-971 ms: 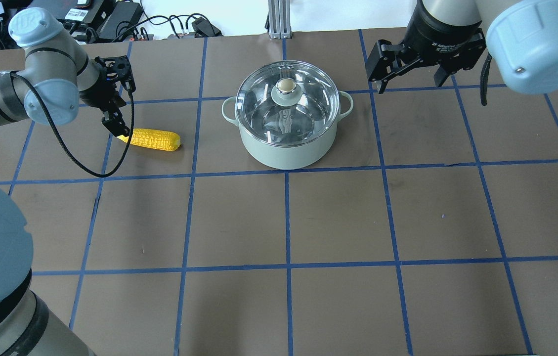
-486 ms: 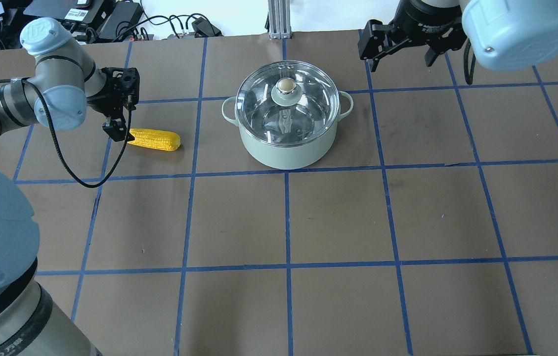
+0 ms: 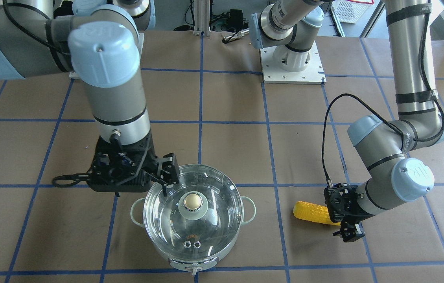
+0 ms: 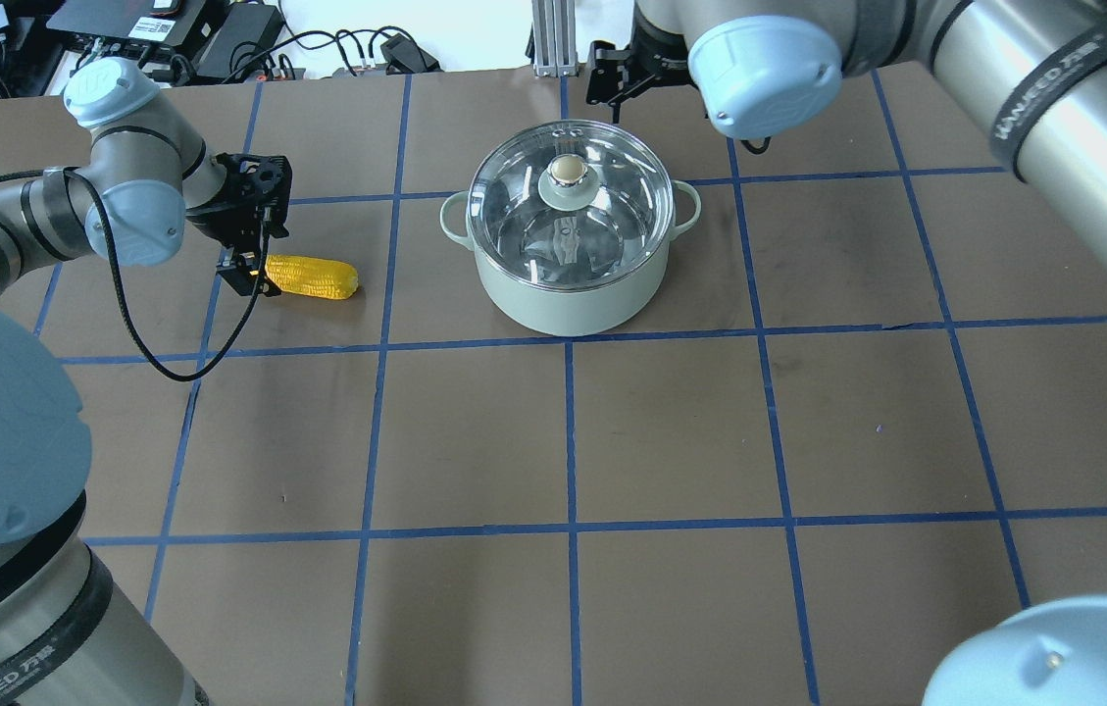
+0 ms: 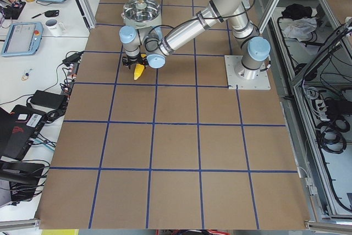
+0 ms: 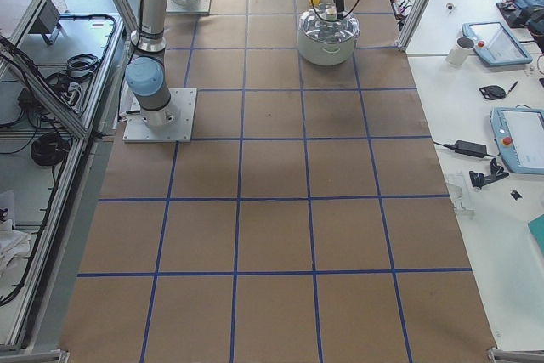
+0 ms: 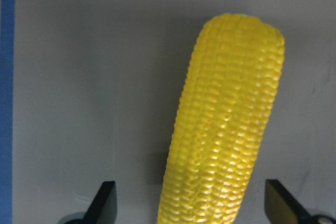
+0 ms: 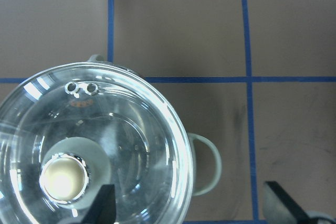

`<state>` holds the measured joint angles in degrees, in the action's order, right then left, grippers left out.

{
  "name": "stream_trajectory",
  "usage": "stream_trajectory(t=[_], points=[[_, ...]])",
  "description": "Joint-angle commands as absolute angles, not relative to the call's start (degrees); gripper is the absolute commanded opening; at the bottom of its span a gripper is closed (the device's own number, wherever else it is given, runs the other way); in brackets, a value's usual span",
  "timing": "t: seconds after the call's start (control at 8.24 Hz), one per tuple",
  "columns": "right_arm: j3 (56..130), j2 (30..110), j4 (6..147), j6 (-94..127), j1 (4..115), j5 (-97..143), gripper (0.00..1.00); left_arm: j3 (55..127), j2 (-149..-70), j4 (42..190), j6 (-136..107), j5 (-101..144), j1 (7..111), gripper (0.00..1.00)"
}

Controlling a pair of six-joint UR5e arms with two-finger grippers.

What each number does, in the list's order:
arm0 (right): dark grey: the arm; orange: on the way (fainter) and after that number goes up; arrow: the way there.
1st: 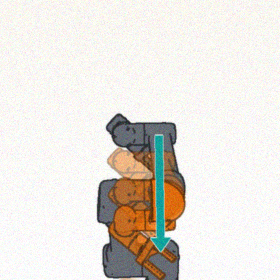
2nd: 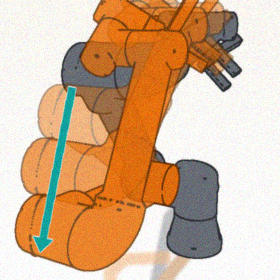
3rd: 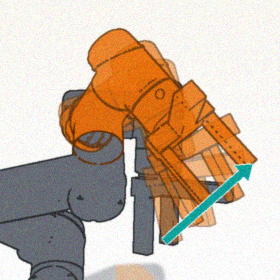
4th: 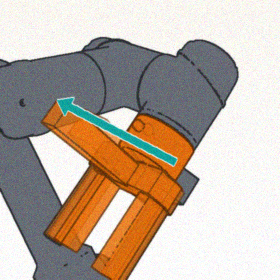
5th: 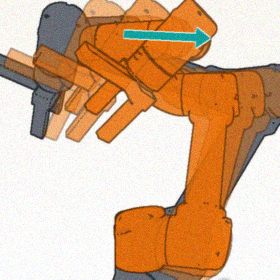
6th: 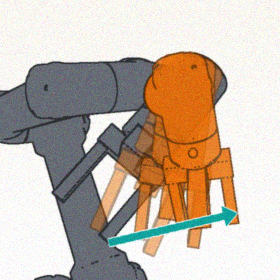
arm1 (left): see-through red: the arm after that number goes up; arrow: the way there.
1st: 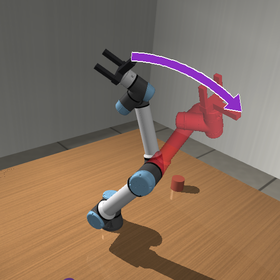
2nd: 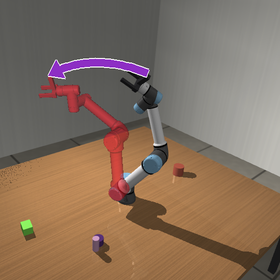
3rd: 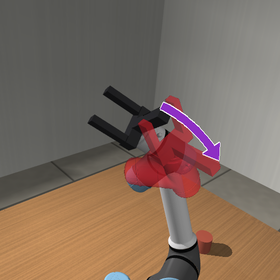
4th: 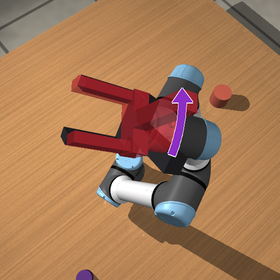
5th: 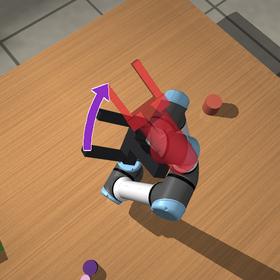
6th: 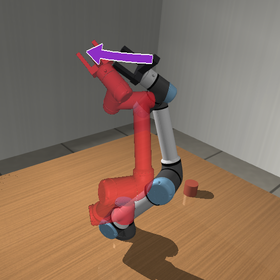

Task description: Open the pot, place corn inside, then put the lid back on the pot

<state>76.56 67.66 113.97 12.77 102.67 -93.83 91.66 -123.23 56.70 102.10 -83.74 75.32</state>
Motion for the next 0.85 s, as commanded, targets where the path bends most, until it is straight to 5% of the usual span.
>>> stream_trajectory(t=[0.0, 0.12, 0.24, 0.36, 0.73], points=[[76.8, 63.2, 118.8, 20.8, 107.7, -94.5, 1.00, 91.7, -123.7, 57.5, 102.6, -83.7, 75.3, 1.00], [76.9, 62.8, 119.4, 20.7, 108.0, -94.5, 1.00, 91.7, -123.7, 57.6, 102.5, -83.8, 75.3, 0.86], [76.9, 62.3, 119.5, 19.9, 108.0, -94.5, 0.98, 91.7, -123.7, 57.7, 102.4, -83.9, 75.3, 0.30], [77.0, 61.5, 119.4, 19.9, 108.0, -94.3, 0.96, 91.6, -123.7, 58.4, 102.3, -84.0, 75.3, 0.00], [77.3, 60.6, 120.8, 19.7, 108.1, -93.8, 0.95, 91.1, -121.0, 58.6, 102.4, -88.2, 76.7, 0.00]])
